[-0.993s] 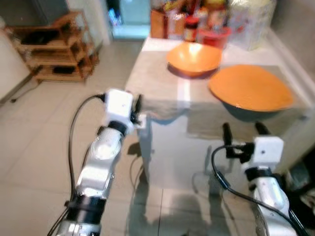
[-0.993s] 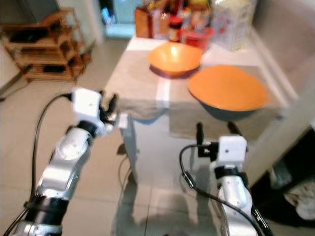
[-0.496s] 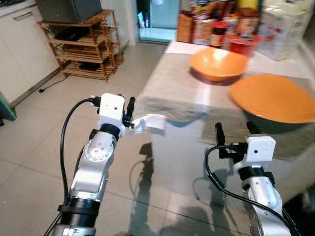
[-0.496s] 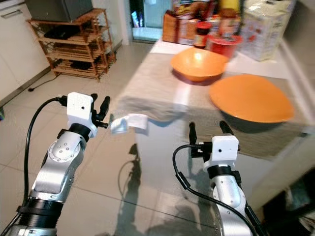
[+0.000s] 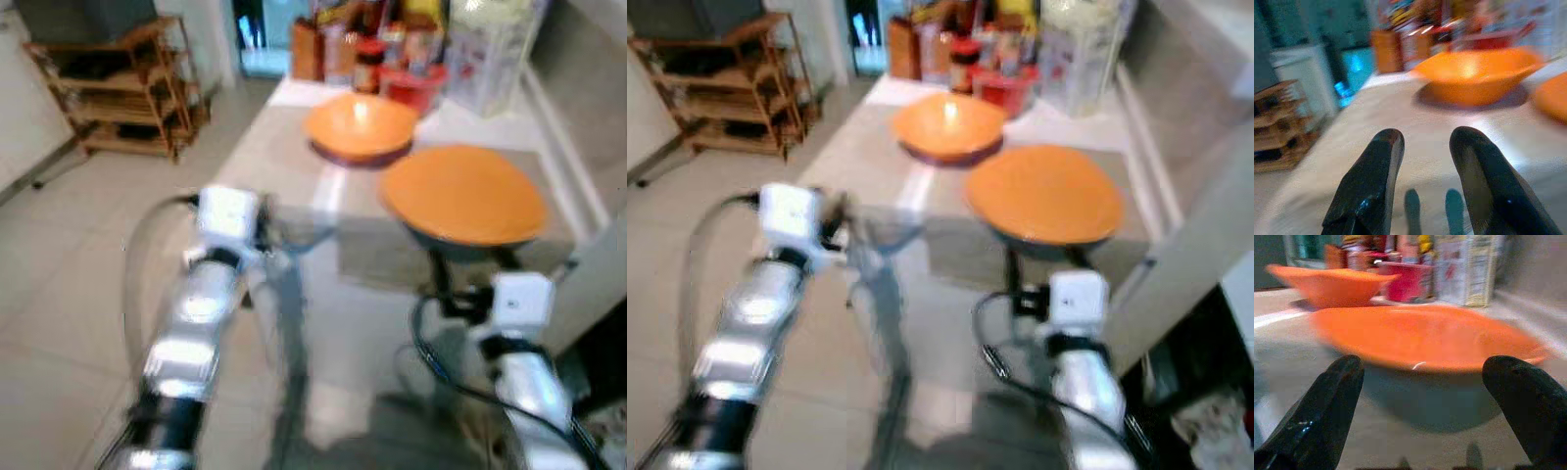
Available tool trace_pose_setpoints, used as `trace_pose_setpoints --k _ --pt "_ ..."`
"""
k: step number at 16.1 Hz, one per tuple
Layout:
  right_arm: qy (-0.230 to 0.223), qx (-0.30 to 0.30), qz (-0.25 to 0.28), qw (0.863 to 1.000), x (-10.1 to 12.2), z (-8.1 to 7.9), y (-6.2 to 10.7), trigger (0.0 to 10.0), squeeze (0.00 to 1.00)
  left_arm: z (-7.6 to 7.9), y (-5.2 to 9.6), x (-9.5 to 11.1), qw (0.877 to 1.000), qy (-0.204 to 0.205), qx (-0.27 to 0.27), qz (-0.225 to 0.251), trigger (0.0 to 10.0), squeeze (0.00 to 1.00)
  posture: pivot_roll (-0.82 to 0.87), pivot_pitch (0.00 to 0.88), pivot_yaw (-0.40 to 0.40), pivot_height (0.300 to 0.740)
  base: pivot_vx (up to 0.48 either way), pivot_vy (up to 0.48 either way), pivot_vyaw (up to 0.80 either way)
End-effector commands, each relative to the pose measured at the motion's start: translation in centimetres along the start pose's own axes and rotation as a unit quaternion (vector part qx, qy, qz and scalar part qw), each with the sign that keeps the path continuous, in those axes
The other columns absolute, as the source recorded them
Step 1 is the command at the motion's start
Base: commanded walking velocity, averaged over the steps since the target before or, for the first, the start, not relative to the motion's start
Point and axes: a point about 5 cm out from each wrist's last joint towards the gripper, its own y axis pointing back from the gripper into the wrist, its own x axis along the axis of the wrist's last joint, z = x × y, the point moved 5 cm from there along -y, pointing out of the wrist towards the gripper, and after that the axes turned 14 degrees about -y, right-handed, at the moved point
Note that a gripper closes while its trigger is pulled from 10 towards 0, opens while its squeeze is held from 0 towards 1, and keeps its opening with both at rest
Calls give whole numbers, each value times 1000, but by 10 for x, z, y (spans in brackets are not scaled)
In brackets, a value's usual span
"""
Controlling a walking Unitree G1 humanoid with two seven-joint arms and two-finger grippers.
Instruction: Setting the table
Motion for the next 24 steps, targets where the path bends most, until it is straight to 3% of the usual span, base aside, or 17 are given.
trace_pose_setpoints --k 1,3,6,10,11,12,13,14,16,17,18,20,21,23,24 --pt "-5 11 4 1000 2 -8 -2 10000 0 -14 0 -1 1000 -13 17 -2 10000 0 -116 0 35 727 349 -326 0" --pt "-5 11 3 1000 2 -8 -1 10000 0 -16 1 0 1000 -5 22 3 10000 0 -117 0 34 727 367 -302 0" --pt "0 16 -1 1000 0 -9 1 10000 0 -21 -4 9 999 -29 -6 16 10000 0 -116 0 34 727 0 0 0" --pt "-2 16 -1 1000 1 -11 4 10000 0 -23 -11 14 995 77 -61 -33 10000 0 -116 0 42 727 0 0 0" --pt "-4 16 -2 1000 -1 -13 5 10000 0 -24 -13 15 993 84 -74 -43 10000 0 -110 0 47 727 0 0 0" --pt "-5 18 -2 1000 -1 -15 6 10000 0 -29 -19 18 987 130 -72 -62 10000 0 -107 0 50 727 0 0 0" --pt "-5 22 -2 1000 -1 -17 7 10000 0 -29 -22 19 978 172 -83 -86 10000 0 -107 0 53 727 0 0 0" --pt "-5 23 -2 1000 -2 -18 7 10000 0 -25 -23 12 956 241 -96 -136 10000 0 -108 0 63 727 0 0 0" --pt "-7 16 2 1000 0 -17 7 10000 0 -9 -21 4 919 315 -132 -199 10000 0 -112 0 73 727 0 0 0" --pt "-9 16 5 1000 1 -19 6 10000 0 2 -22 5 902 343 -157 -210 10000 0 -117 0 75 727 0 0 0" --pt "-9 16 6 1000 1 -20 6 10000 0 5 -22 6 897 351 -164 -211 10000 0 -117 0 75 727 0 0 0" --pt "-9 14 9 1000 2 -21 6 10000 0 19 -25 7 869 389 -192 -239 10000 0 -135 0 76 727 0 0 0" --pt "-8 14 9 1000 3 -21 7 10000 0 20 -28 11 862 400 -197 -241 10000 0 -145 0 75 727 0 0 0" --pt "-5 13 11 1000 5 -19 7 10000 0 19 -33 15 872 378 -198 -238 10000 0 -147 0 74 727 0 0 0" --pt "-1 11 12 1000 6 -17 8 10000 0 11 -36 21 907 312 -192 -208 10000 0 -153 0 74 727 0 0 0"
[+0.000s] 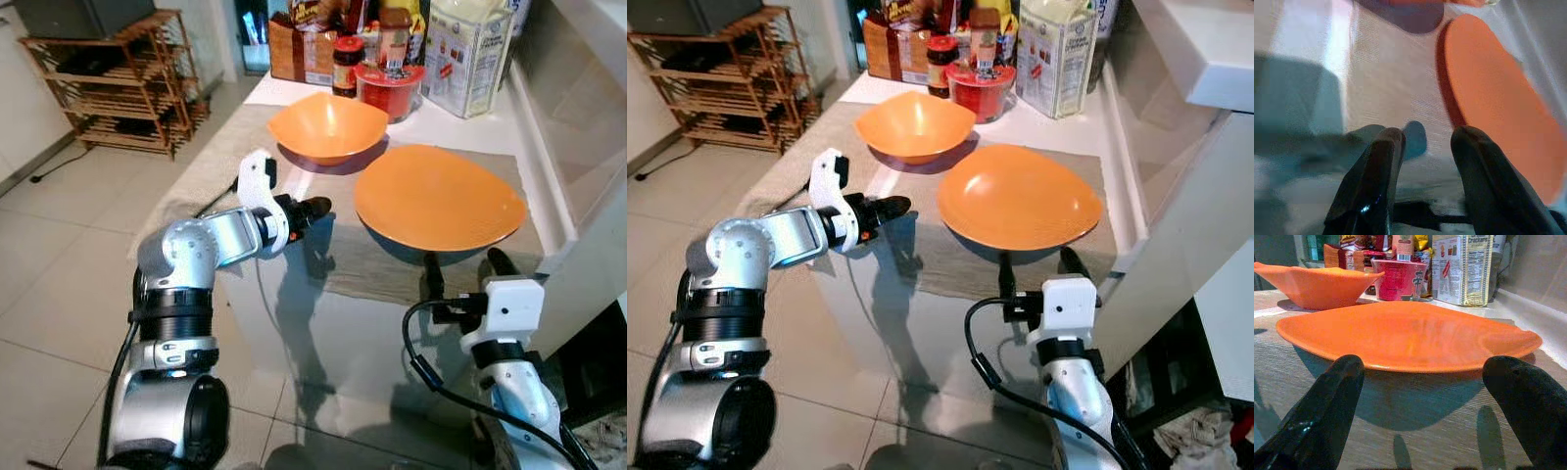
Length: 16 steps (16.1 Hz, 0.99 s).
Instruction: Setting the table
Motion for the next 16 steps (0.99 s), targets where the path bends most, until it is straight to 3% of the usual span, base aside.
trace_pose_setpoints --k 1,3,6,10,13,14,16 --pt "5 -3 4 1000 4 1 1 10000 0 4 5 13 998 -48 -1 27 10000 1000 -154 0 70 727 0 0 0" --pt "6 -4 3 1000 4 2 2 10000 0 12 9 21 995 -85 -7 49 10000 1000 -153 0 67 727 0 0 0" --pt "7 0 1 1000 4 1 1 10000 0 21 12 22 995 -81 -20 51 10000 1000 -143 0 66 727 0 0 0" --pt "8 2 6 1000 6 0 0 10000 0 39 10 15 990 -113 -60 54 10000 1000 -155 0 72 727 0 0 0" --pt "11 1 7 1000 9 3 0 10000 0 37 1 4 995 -69 -57 39 10000 1000 -149 4 64 727 0 0 0" --pt "11 2 7 1000 9 3 0 10000 0 37 -1 3 996 -50 -63 39 10000 27 -144 7 60 727 0 0 0" --pt "14 13 5 1000 9 -1 -1 10000 0 32 -8 3 996 6 -75 54 10000 0 -149 11 54 727 0 0 0"
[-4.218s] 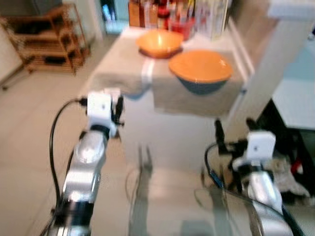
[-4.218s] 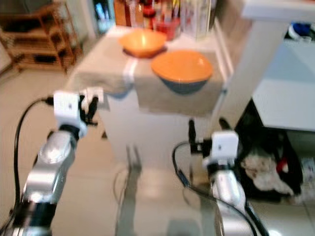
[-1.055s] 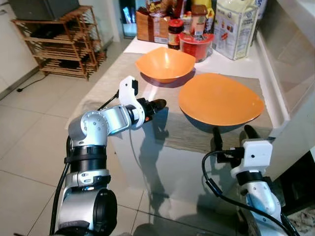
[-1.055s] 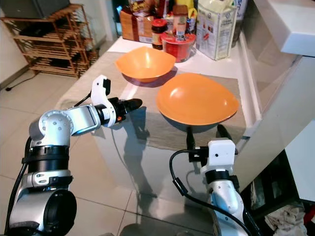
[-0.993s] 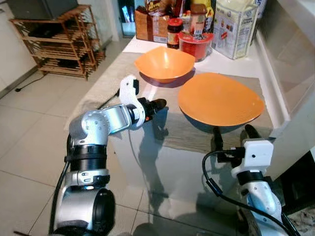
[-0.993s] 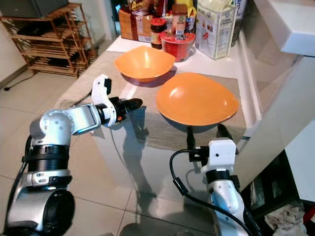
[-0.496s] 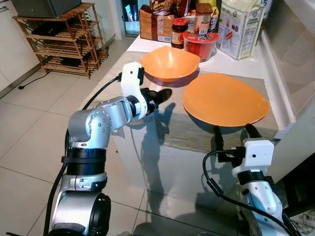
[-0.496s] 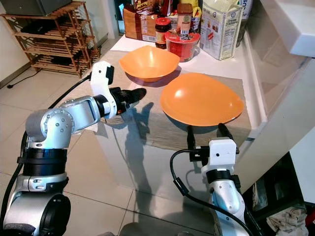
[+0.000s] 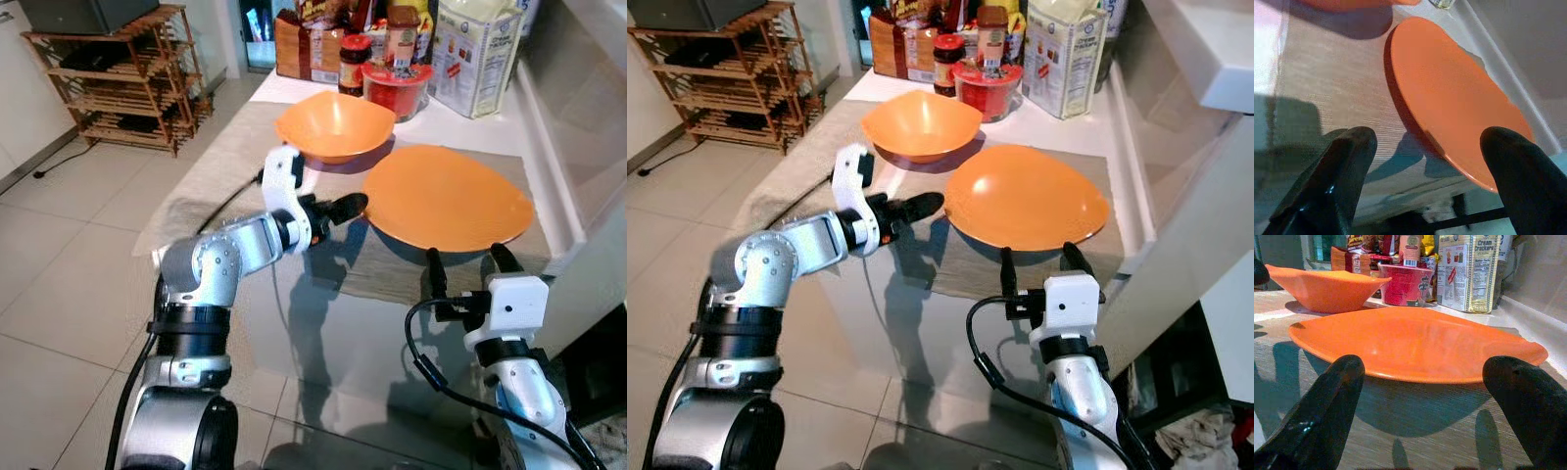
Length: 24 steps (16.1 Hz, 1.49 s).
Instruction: Setting the table
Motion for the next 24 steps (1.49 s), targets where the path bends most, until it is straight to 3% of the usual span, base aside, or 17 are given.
trace_pose_setpoints --k 1,6,13,19,24 --pt "5 5 3 1000 4 -1 0 10000 0 -3 -3 8 1000 17 -3 16 10000 0 -153 13 51 727 0 0 0" --pt "16 5 1 1000 9 5 2 10000 0 -7 -20 6 996 76 1 36 10000 0 -195 16 35 727 0 0 0" --pt "19 0 0 1000 12 6 7 10000 0 7 -43 -3 996 86 -26 23 10000 0 -206 22 50 727 0 0 0" --pt "20 -5 -15 1000 18 12 33 10000 0 15 -54 -4 996 73 -48 10 10000 0 -272 70 58 727 0 0 0" --pt "33 -14 -35 999 26 19 52 10000 0 30 -65 -11 992 96 -78 -1 10000 0 -345 108 32 727 0 0 0"
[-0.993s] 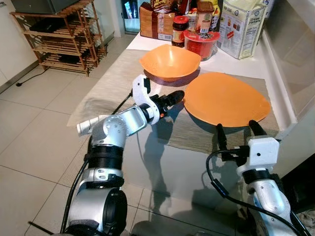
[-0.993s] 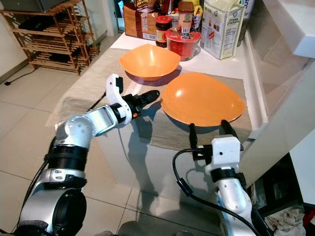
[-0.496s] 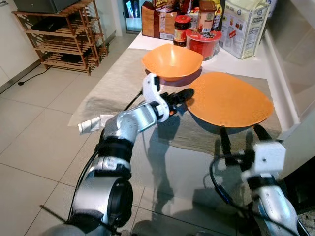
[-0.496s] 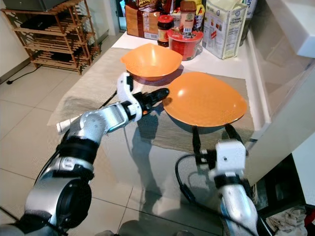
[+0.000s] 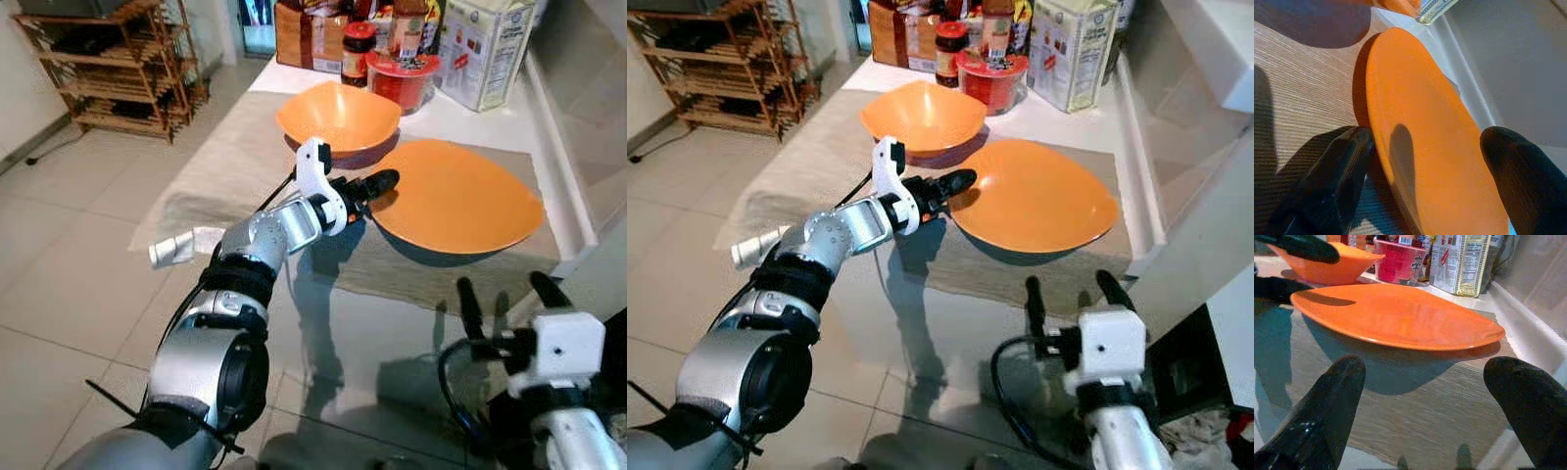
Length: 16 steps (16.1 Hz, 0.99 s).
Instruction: Setting the table
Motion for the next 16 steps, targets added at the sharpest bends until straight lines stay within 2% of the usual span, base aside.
trace_pose_setpoints --k 1,5,8,9,16 --pt "0 -1 0 1000 5 3 3 10000 0 8 -6 -23 999 21 -16 -39 10000 0 -354 110 29 727 0 0 0" --pt "8 -9 -6 1000 9 9 9 10000 0 20 -12 -33 997 41 -50 -49 10000 0 -368 121 26 727 0 0 0" --pt "6 -10 -12 1000 8 7 10 10000 0 34 -10 -37 991 39 -107 -66 10000 0 -364 128 30 727 0 0 0" --pt "4 -10 -14 1000 8 6 10 10000 0 39 -7 -37 987 50 -132 -73 10000 0 -360 131 31 727 0 0 0" --pt "1 -9 -21 1000 6 5 10 10000 0 60 -14 -51 979 65 -160 -109 10000 0 -355 143 23 727 0 0 0"
